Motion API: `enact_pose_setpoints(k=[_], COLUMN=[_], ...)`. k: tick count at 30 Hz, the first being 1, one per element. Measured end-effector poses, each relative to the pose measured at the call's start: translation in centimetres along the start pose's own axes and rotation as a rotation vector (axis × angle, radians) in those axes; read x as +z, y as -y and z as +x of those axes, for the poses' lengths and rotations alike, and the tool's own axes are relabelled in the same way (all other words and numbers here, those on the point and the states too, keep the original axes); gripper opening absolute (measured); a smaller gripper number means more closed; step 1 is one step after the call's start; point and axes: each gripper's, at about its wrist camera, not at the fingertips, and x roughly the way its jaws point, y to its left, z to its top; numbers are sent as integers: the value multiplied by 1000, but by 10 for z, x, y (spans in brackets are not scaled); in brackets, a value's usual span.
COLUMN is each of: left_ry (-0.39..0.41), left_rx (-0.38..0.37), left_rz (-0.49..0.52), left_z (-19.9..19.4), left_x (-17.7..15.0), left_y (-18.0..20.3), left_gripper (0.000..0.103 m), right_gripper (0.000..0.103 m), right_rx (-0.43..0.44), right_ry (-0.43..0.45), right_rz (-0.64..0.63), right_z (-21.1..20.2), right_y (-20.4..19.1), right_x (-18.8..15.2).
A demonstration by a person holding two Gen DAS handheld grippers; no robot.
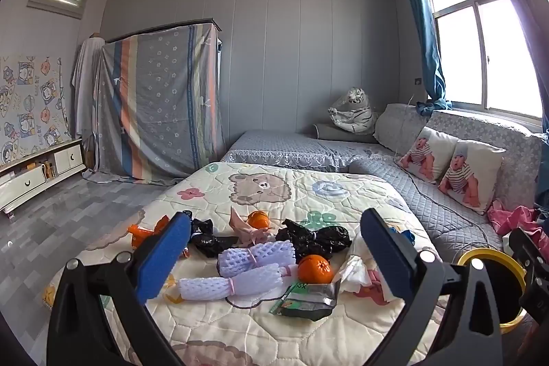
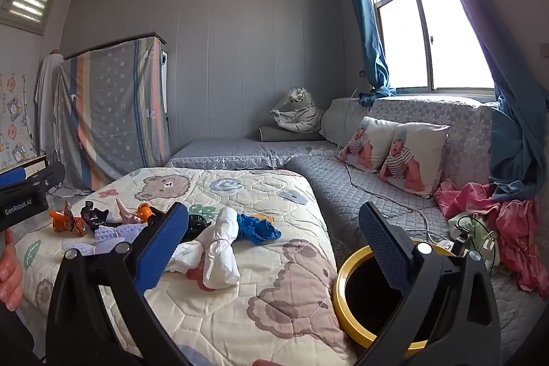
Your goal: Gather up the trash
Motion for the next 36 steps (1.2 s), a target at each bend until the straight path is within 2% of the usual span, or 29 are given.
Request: enact_pose_setpoints(k=[36], left_ry=[0], left_rx=[-2], left_rz=[-2], left_z=[3], left_x=[-3], left_y=[7], left_gripper=[96], right_gripper=[95], right_rx=[-1], right_ry=[-4], right_rz=[-3], right_z=[3], right_y=[-3], right_x=[-1])
